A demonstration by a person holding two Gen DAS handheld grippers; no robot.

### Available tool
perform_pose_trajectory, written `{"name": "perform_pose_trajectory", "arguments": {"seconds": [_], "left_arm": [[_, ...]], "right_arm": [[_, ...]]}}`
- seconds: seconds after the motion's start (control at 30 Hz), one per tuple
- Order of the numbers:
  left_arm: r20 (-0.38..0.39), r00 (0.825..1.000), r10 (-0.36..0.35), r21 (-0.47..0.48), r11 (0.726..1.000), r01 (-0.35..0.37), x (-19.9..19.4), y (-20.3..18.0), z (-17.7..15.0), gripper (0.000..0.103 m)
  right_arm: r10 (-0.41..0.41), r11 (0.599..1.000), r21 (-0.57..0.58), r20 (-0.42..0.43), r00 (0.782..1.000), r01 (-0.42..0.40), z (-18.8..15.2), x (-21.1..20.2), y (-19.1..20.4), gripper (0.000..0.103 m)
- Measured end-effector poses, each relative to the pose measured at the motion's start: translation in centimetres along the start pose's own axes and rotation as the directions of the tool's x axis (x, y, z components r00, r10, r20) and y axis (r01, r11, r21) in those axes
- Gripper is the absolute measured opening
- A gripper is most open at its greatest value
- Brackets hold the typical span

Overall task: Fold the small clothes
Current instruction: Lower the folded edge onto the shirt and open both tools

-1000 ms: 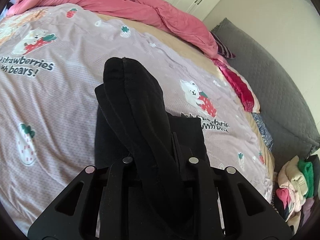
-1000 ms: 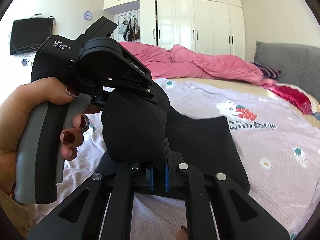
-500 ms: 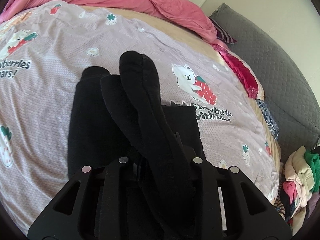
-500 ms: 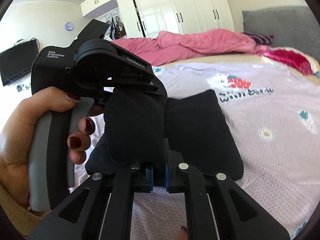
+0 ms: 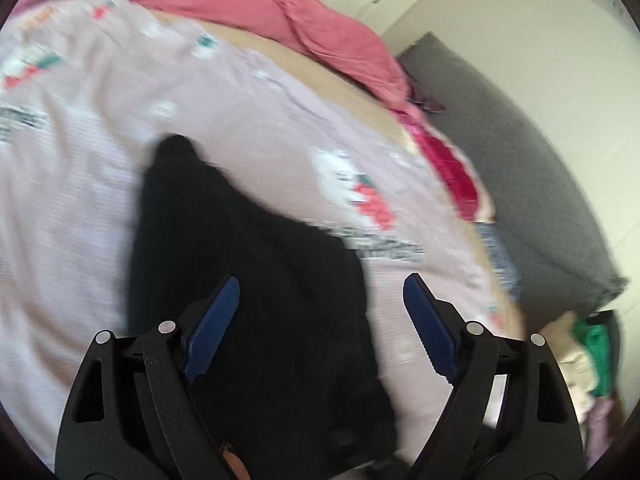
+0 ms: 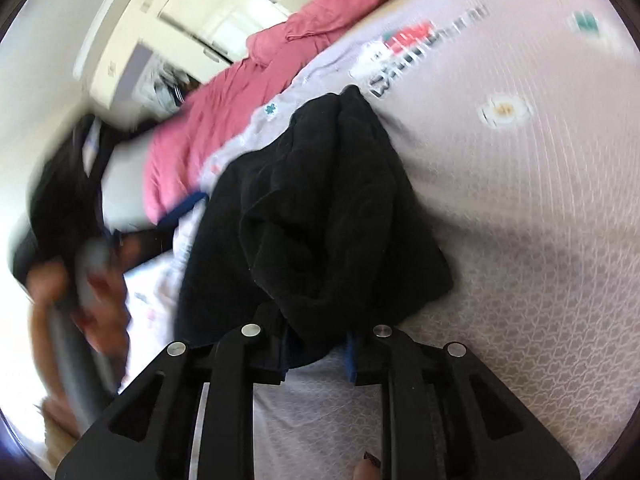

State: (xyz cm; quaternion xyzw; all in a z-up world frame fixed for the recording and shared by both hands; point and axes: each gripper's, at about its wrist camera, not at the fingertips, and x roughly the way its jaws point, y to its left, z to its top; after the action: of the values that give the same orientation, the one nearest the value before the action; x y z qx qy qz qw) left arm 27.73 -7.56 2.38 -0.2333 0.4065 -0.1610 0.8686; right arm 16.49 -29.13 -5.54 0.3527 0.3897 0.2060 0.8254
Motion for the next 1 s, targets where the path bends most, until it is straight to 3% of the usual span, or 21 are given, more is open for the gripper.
{"name": "perform_pose_trajectory", "arguments": {"seconds": [0.1, 0.13, 0.2, 0.37, 0.53, 0.6, 0.67, 0.8, 0.93, 1.0], "left_arm": [[0.01, 0.994, 0.111, 0.046, 0.993, -0.112, -1.6, 1.4, -1.3, 0.077], [0.015, 0.987, 0.159, 0.069, 0.985, -0.16, -2.0, 1.9, -2.0, 0.077], [0.019, 0.979, 0.202, 0.094, 0.975, -0.203, -2.3, 2.6, -2.9, 0.077], [-0.02, 0.978, 0.207, 0.11, 0.973, -0.204, -2.1, 3.9, -4.5, 0.077], [-0.017, 0.979, 0.203, 0.122, 0.972, -0.199, -2.3, 4.2, -4.9, 0.077], [-0.02, 0.98, 0.199, 0.116, 0.974, -0.195, -2.3, 4.3, -4.9, 0.077], [-0.027, 0.981, 0.194, 0.113, 0.975, -0.19, -2.2, 4.3, -4.9, 0.077], [-0.034, 0.983, 0.182, 0.116, 0.977, -0.177, -2.4, 4.0, -5.2, 0.077], [-0.065, 0.984, 0.168, 0.112, 0.981, -0.16, -1.8, 4.2, -5.9, 0.08], [-0.069, 0.983, 0.169, 0.104, 0.981, -0.161, -1.7, 4.3, -6.3, 0.08]], "right_arm": [[0.03, 1.0, -0.004, -0.008, 1.0, -0.03, 0.2, -0.4, 0.5, 0.038], [0.05, 0.999, -0.004, -0.007, 0.999, -0.05, 0.3, -0.4, 0.8, 0.052], [0.079, 0.997, -0.007, -0.015, 0.997, -0.079, 0.9, -0.4, 1.4, 0.067], [0.02, 1.0, -0.011, 0.004, 1.0, -0.02, 3.4, 0.2, 1.9, 0.07], [-0.019, 0.999, -0.046, -0.063, 0.998, 0.016, 6.0, 2.4, 1.7, 0.067], [-0.065, 0.989, -0.138, -0.082, 0.995, 0.053, 6.4, 3.4, 2.4, 0.034], [-0.088, 0.979, -0.193, -0.1, 0.991, 0.067, 6.0, 3.4, 2.9, 0.022], [-0.1, 0.954, -0.288, -0.041, 0.994, 0.084, 6.1, 1.6, 4.1, 0.018], [-0.224, 0.914, -0.353, -0.03, 0.974, 0.2, 4.9, 3.3, 3.4, 0.022], [-0.239, 0.912, -0.345, -0.009, 0.971, 0.222, 4.5, 3.2, 3.3, 0.024]]}}
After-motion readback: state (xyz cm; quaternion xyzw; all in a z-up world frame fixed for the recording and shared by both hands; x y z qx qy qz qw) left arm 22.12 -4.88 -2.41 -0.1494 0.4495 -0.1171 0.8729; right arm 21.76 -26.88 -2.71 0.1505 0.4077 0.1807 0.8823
